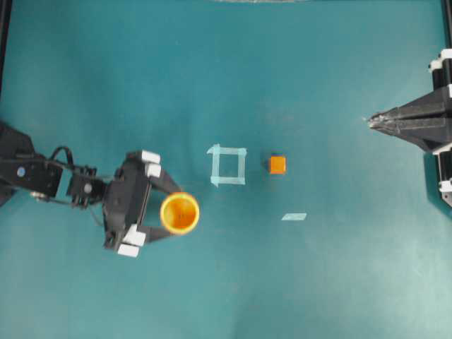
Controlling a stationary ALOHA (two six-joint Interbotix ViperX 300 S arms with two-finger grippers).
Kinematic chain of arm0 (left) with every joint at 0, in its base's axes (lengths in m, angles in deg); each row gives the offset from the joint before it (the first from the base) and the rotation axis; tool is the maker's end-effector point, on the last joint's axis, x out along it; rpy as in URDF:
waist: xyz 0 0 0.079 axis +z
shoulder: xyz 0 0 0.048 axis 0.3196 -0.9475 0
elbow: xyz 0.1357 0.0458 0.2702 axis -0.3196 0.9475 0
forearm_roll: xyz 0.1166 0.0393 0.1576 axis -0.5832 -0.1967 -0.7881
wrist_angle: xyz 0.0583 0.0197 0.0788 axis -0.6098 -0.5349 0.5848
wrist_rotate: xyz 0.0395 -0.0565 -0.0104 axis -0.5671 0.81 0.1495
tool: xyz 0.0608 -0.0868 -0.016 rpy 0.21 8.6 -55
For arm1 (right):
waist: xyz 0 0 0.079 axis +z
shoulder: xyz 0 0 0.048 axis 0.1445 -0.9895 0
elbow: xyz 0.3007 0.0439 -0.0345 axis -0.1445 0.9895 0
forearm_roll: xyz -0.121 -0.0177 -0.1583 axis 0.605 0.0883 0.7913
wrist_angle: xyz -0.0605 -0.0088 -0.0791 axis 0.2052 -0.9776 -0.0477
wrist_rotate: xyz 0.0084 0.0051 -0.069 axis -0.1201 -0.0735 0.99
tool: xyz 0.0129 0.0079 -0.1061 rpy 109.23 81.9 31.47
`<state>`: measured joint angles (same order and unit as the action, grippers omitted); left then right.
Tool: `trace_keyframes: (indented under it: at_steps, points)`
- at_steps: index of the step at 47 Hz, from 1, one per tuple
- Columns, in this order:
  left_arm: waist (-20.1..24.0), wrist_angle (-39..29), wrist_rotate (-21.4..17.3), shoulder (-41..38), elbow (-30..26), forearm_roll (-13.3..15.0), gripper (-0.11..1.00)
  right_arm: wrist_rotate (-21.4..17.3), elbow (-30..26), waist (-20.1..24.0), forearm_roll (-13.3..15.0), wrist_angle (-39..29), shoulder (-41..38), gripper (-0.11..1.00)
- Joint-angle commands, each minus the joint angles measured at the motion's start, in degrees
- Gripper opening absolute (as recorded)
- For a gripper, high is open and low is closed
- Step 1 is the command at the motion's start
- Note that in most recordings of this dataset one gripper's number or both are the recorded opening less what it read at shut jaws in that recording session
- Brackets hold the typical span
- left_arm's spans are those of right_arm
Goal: Move the cup forward with left arm.
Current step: 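Lift and carry the orange cup toward the front-left table edge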
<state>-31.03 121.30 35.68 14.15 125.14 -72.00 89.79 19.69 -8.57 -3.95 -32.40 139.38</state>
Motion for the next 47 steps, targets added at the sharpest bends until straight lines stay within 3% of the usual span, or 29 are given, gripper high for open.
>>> trace_keyframes:
  at_steps: [1, 22, 47]
  points:
    - [-3.3, 0.3, 0.1, 0.9, -1.2, 0.1, 0.65, -0.1, -1.9, -0.1, -0.1, 0.2, -0.1, 0.00]
    - [-15.7, -3.3, 0.6, 0.4, -4.3, 0.3, 0.65, -0.2, -1.9, -0.1, -0.2, -0.7, -0.2, 0.00]
    - [-22.3, -6.1, 0.5, -2.7, -10.3, 0.3, 0.65, -0.2, -1.8, -0.1, -0.3, -0.8, -0.1, 0.00]
